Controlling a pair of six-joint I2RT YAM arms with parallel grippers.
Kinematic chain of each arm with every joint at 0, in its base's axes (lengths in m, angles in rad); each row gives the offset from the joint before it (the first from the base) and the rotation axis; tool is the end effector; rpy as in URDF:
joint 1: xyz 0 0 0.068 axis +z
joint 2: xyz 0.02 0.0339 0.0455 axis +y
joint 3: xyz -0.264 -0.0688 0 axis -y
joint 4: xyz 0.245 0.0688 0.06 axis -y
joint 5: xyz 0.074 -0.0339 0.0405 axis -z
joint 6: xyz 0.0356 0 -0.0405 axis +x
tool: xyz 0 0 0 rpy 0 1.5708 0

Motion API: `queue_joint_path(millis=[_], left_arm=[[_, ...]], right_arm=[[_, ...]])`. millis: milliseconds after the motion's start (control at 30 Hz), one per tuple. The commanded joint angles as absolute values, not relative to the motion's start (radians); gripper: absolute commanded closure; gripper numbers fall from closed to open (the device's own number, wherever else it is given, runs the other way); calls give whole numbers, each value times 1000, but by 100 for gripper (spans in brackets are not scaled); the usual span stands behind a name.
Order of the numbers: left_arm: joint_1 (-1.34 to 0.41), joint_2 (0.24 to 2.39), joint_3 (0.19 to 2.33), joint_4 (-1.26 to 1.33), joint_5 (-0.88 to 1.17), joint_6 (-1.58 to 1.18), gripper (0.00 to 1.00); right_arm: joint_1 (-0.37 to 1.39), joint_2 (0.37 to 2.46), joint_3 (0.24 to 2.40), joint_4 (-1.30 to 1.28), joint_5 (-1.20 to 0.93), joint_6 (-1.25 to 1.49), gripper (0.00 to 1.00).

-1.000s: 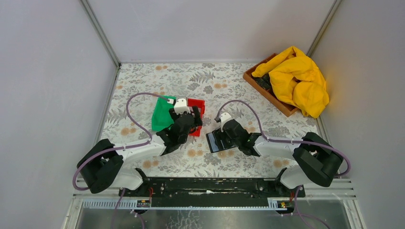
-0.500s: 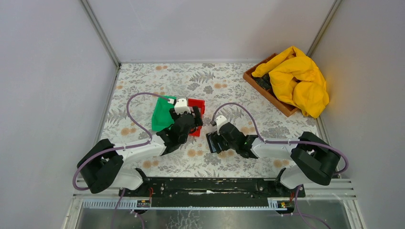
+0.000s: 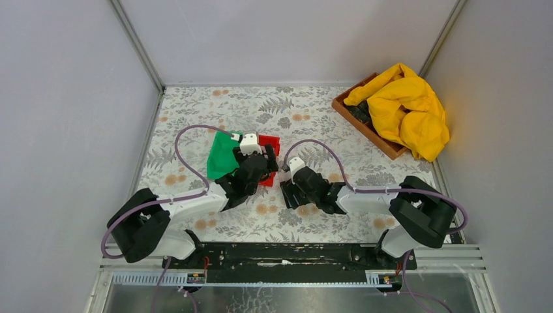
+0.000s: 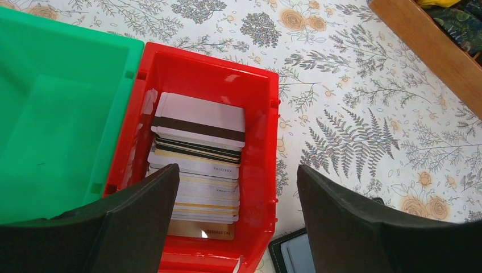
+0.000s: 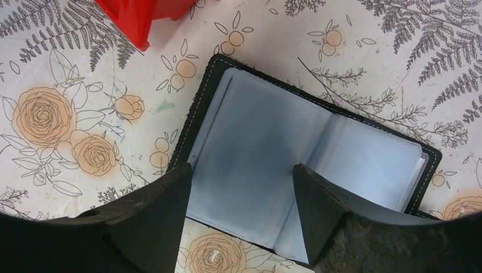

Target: Take the credit cards out of the card holder

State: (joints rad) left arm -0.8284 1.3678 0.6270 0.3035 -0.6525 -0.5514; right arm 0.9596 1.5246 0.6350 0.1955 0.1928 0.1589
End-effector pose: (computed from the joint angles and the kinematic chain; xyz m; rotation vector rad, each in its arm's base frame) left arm 0.2057 -0.1922 0.2077 -0.1414 1.9181 -0.2709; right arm 0.1734 0.2356 0.1550 -0.7918 2.1356 0.3794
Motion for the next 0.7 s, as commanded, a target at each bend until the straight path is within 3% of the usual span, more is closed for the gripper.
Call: queue_joint_path(millis=[0, 367, 667], left_arm=[[-818, 1375, 656, 305, -663, -560, 16], [-819, 1386, 660, 306, -652, -558, 16], [-818, 1392, 662, 300, -625, -567, 16]], right_arm=[[974, 1548, 683, 161, 251, 145, 30], [973, 1516, 665, 184, 247, 182, 48], [973, 1450, 629, 225, 227, 206, 52]])
